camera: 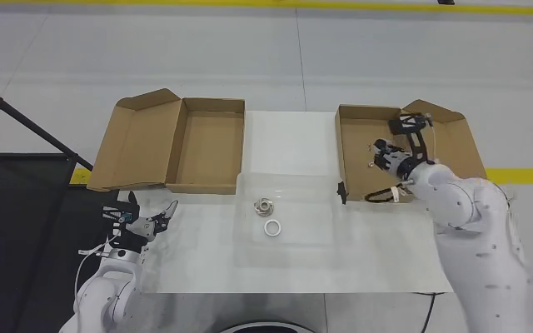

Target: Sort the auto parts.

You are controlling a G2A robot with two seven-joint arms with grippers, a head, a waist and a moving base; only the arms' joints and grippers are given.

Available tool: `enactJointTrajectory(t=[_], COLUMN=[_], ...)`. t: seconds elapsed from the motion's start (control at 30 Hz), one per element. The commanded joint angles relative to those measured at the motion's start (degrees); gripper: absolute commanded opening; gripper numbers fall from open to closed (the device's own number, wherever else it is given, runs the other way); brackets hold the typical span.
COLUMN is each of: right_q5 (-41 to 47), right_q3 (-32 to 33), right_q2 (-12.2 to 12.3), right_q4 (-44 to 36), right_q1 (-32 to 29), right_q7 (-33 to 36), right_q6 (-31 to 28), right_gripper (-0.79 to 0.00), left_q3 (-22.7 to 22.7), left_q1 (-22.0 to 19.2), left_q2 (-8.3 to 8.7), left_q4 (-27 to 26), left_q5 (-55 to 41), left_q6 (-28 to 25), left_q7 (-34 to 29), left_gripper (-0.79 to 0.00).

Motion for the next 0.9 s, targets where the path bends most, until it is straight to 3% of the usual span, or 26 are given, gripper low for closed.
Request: enactJointTrajectory(t=[0.0,0.23,0.43,0.63,0.67,0.7,0.73,0.87], right_q5=[-4.83,-10.41,-9.04,-7.71,-7.61,-7.40,-7.27,-7.17], right_q3=[-4.12,-14.76,-19.76,-21.92,-22.04,-22.19,-22.28,-22.32], right_q2=[-0.39,-2.62,-4.59,-5.80,-5.92,-6.03,-6.12,-6.31], right_q4=[4.64,20.40,30.88,36.29,36.80,37.26,37.64,38.34], right_q1=[4.20,15.28,21.08,24.01,24.29,24.44,24.63,24.86], right_q7=[5.05,14.55,17.18,18.40,18.32,18.44,18.58,18.41], right_q6=[2.86,6.08,5.44,4.55,4.54,4.34,4.25,4.21], right_gripper=[-0.785,-0.785,-0.785,-0.785,-0.770,-0.668,-0.619,-0.471], left_q3=[0.00,0.00,0.00,0.00,0.00,0.00,0.00,0.00], left_q1=[0.00,0.00,0.00,0.00,0.00,0.00,0.00,0.00], left_q2=[0.00,0.00,0.00,0.00,0.00,0.00,0.00,0.00], left_q4=[0.00,0.00,0.00,0.00,0.00,0.00,0.00,0.00], left_q5=[0.00,0.00,0.00,0.00,0.00,0.00,0.00,0.00], left_q6=[0.00,0.00,0.00,0.00,0.00,0.00,0.00,0.00], left_q7=[0.00,0.00,0.00,0.00,0.00,0.00,0.00,0.00], left_gripper=[0.000,0.000,0.000,0.000,0.000,0.000,0.000,0.000])
